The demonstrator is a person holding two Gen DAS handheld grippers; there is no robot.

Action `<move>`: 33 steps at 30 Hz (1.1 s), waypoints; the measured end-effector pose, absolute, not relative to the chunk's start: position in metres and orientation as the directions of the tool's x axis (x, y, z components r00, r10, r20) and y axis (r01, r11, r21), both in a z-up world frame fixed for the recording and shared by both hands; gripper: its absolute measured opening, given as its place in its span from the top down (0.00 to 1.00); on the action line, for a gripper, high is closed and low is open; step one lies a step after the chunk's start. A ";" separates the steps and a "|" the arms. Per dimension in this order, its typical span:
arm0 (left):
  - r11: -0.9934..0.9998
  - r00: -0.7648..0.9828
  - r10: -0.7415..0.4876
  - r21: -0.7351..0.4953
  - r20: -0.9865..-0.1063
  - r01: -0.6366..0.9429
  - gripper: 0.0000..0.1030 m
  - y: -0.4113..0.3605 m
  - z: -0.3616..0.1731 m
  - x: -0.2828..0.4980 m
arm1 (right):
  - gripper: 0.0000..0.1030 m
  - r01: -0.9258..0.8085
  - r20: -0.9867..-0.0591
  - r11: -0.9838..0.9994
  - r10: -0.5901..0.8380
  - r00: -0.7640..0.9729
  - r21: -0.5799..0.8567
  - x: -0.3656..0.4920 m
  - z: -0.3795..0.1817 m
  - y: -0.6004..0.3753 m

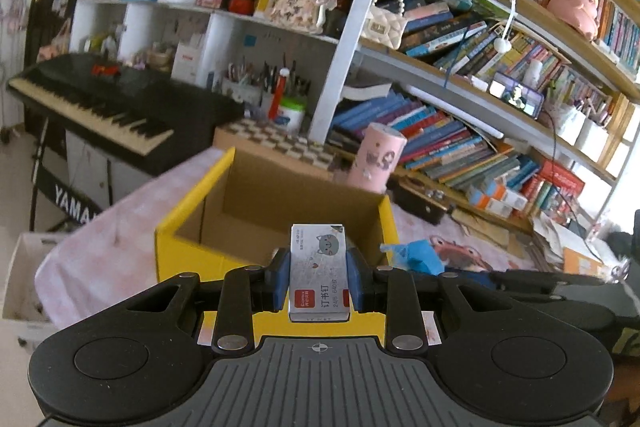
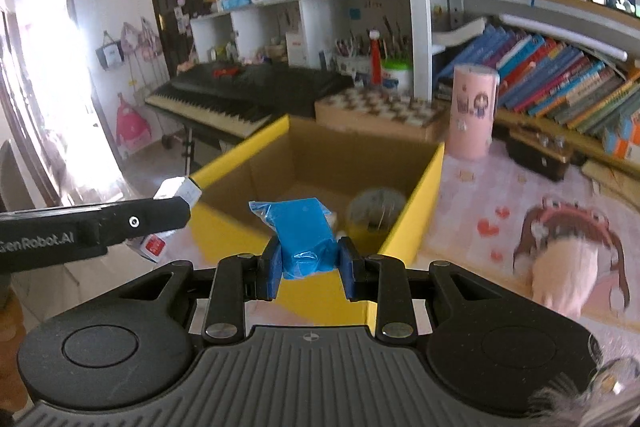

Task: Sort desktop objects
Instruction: 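Carry the card with the left tool while the right tool carries the block over the yellow box, then open the right tool to drop the block while the left tool releases the card into the box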

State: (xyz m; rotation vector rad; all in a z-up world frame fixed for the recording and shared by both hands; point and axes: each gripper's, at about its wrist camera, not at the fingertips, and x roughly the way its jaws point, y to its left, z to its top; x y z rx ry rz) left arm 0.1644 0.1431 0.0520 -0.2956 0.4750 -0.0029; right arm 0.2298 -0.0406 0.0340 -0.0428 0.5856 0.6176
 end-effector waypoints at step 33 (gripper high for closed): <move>0.984 0.693 0.155 0.047 -0.704 -0.173 0.73 0.124 -0.017 0.286 | 0.74 -0.812 -0.763 0.583 0.534 0.365 0.019 0.422 -0.025 0.085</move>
